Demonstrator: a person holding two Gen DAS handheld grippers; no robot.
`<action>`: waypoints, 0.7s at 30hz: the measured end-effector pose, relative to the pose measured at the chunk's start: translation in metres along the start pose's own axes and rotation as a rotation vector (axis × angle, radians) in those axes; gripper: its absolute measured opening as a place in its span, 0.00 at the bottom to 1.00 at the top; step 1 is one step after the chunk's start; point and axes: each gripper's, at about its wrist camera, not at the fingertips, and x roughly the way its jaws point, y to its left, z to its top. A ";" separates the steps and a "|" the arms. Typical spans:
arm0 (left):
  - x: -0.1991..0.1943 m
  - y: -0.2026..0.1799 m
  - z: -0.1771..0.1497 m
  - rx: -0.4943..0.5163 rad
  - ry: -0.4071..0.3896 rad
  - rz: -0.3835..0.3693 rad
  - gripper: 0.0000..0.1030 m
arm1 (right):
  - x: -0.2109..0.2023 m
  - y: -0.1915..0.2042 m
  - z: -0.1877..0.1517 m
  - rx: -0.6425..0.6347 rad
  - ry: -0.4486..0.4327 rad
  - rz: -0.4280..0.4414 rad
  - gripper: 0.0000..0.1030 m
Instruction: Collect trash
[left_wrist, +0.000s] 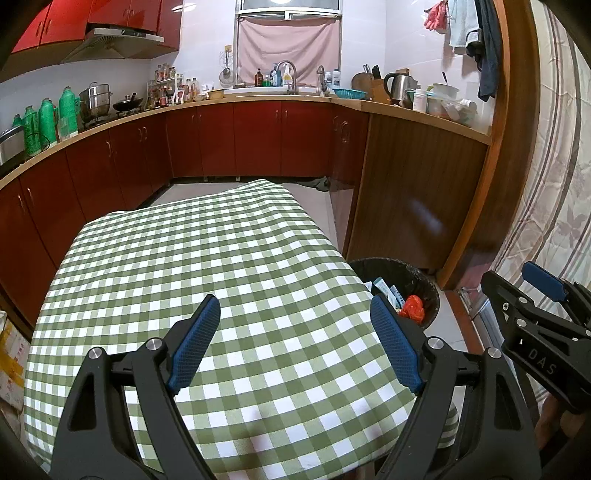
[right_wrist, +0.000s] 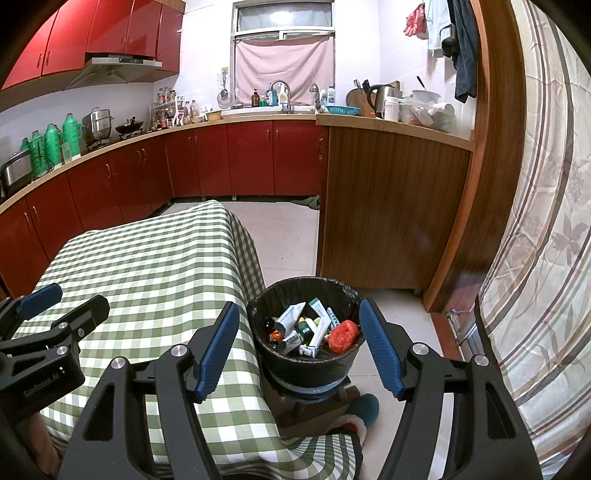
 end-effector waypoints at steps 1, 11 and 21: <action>0.001 0.000 0.000 0.000 0.000 0.000 0.79 | 0.000 -0.001 -0.001 0.002 0.001 0.000 0.64; 0.004 -0.002 0.000 0.004 0.008 -0.014 0.79 | 0.001 -0.003 -0.004 0.007 0.005 -0.002 0.64; 0.007 -0.002 -0.001 0.001 0.009 -0.016 0.86 | 0.003 -0.004 -0.006 0.009 0.010 -0.002 0.64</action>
